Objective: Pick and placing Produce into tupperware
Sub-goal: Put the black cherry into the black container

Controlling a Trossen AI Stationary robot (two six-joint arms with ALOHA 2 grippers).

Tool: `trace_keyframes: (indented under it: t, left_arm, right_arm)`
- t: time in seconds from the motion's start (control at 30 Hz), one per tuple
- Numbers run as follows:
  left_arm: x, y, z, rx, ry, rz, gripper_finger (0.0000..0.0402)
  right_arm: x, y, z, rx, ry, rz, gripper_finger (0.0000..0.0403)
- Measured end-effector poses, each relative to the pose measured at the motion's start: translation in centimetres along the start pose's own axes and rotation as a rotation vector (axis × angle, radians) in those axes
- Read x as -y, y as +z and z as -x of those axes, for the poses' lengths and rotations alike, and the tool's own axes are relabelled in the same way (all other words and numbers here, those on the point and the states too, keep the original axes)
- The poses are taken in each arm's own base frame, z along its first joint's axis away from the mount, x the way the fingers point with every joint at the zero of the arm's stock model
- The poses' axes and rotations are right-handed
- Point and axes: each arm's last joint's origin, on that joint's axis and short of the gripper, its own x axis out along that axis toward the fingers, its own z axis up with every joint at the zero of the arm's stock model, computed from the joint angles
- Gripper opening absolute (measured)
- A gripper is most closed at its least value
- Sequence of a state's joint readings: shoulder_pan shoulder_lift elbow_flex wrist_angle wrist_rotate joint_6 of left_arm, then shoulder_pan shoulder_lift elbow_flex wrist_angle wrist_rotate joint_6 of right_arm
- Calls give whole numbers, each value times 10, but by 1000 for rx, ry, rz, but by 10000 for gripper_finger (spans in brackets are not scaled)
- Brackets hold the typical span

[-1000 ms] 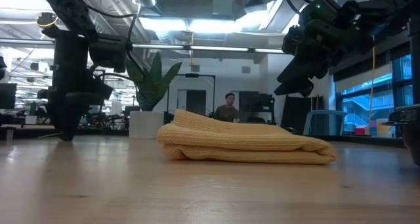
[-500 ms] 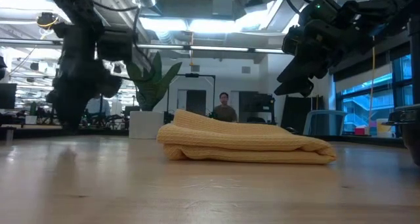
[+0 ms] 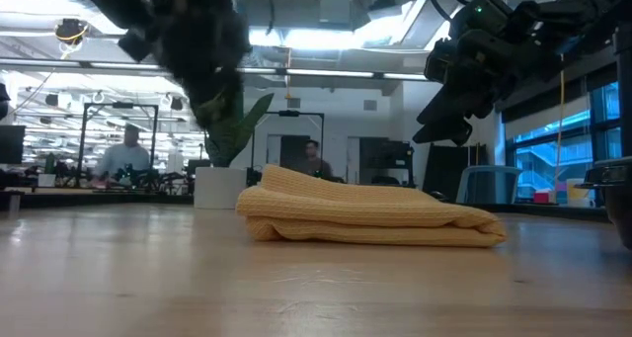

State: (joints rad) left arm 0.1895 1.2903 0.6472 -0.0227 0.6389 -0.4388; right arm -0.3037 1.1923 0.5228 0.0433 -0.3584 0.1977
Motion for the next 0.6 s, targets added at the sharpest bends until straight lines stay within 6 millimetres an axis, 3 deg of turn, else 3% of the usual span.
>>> trace_keyframes:
  t: [0.13, 0.37, 0.6]
  left_arm:
    - [19, 11, -7, 150, -31, -169, 117]
    - [42, 10, -19, 323, 127, -360, 117]
    - [64, 15, -51, 342, 139, -473, 116]
  right_arm:
    - [0, 0, 0, 0, 0, 0, 225]
    - [0, 0, 0, 0, 0, 1, 225]
    - [0, 1, 0, 9, 2, 3, 225]
